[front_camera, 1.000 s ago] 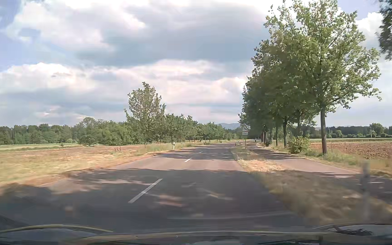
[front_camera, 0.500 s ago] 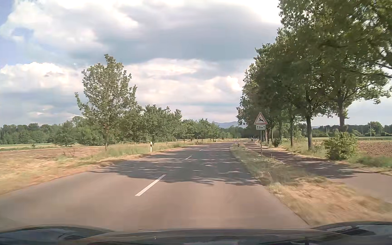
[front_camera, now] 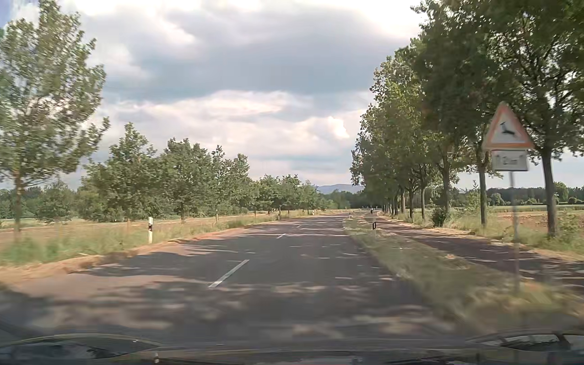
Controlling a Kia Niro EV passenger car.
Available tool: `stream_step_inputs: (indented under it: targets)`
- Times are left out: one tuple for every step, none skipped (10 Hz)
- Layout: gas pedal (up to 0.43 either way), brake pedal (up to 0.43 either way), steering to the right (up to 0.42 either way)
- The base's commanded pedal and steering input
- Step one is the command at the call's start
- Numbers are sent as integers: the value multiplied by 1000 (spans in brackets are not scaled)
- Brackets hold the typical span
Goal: Follow the waypoints while adhering to traffic rules and regulations
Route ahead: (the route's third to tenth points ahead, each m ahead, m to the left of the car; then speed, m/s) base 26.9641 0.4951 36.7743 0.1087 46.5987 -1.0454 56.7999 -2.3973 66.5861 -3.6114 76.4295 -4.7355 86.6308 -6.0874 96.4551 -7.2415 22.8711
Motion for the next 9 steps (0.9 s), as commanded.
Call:
stream_step_inputs:
  targets:
    - [248,0,15]
    - [248,0,16]
    - [248,0,16]
    - [248,0,15]
    - [248,0,14]
    - [248,0,14]
    - [248,0,14]
    - [248,0,14]
    - [248,0,14]
